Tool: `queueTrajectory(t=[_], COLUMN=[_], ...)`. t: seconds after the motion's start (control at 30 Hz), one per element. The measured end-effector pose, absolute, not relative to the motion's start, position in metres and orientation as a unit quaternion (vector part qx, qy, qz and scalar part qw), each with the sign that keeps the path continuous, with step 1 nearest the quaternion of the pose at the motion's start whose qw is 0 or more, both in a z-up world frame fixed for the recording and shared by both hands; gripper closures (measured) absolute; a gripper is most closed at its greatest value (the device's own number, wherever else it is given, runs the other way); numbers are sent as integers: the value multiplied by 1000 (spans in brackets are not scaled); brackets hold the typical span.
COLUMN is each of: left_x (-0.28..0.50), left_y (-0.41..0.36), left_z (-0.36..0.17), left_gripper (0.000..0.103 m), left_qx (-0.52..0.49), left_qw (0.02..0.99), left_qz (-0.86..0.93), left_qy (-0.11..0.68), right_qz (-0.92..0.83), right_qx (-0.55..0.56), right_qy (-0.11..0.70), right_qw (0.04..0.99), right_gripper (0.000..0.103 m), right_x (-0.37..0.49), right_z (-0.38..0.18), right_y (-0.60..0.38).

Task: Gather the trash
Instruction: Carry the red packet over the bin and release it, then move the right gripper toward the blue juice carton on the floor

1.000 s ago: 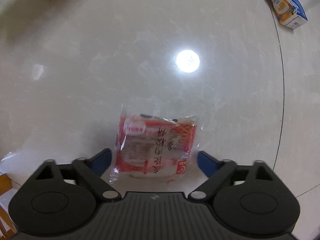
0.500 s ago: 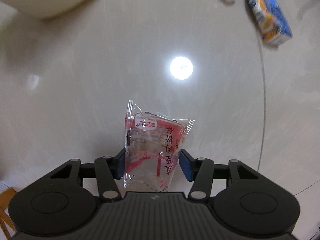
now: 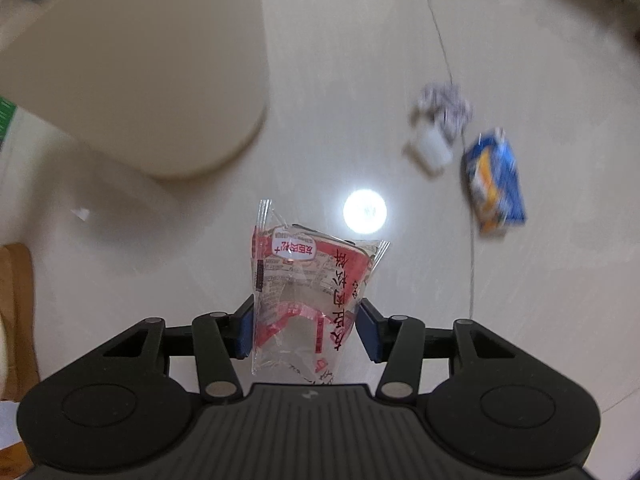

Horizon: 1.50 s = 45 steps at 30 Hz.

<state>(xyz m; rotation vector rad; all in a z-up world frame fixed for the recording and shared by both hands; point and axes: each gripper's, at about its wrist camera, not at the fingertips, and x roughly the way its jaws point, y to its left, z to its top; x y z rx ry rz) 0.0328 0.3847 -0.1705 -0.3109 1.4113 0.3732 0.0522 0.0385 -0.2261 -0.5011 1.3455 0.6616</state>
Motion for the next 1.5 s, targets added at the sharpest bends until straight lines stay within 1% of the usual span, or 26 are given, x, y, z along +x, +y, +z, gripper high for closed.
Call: queueTrajectory(t=[0.37, 0.53, 0.6, 0.63, 0.67, 0.7, 0.73, 0.9, 1.07, 1.27, 1.5], left_x=[34, 33, 33, 33, 33, 33, 33, 33, 33, 32, 33], left_y=[382, 382, 383, 383, 384, 384, 384, 385, 385, 384, 382], left_z=[-171, -171, -171, -171, -171, -171, -170, -169, -169, -165, -163], left_gripper=[95, 95, 95, 95, 95, 95, 95, 95, 95, 95, 95], left_qx=[-130, -132, -135, -138, -139, -140, -140, -141, -144, -143, -148], left_qw=[736, 738, 737, 737, 737, 737, 737, 738, 736, 738, 736], left_qz=[172, 171, 171, 171, 171, 171, 171, 166, 168, 167, 172], left_qy=[641, 639, 639, 639, 639, 639, 639, 639, 640, 638, 638], right_qz=[366, 391, 399, 402, 405, 408, 409, 399, 367, 322, 265], right_qx=[-221, -213, -208, -206, -202, -198, -196, -182, -174, -169, -188], right_qy=[512, 478, 469, 465, 462, 459, 455, 446, 446, 443, 451], right_qw=[745, 757, 760, 761, 763, 764, 766, 781, 798, 819, 832], right_gripper=[47, 47, 47, 43, 38, 26, 17, 4, 4, 0, 0], right_x=[70, 79, 80, 79, 78, 79, 79, 82, 91, 99, 118], right_z=[-89, -58, -53, -51, -51, -53, -56, -55, -57, -56, -82], right_y=[101, 141, 157, 165, 172, 176, 178, 173, 151, 106, 51])
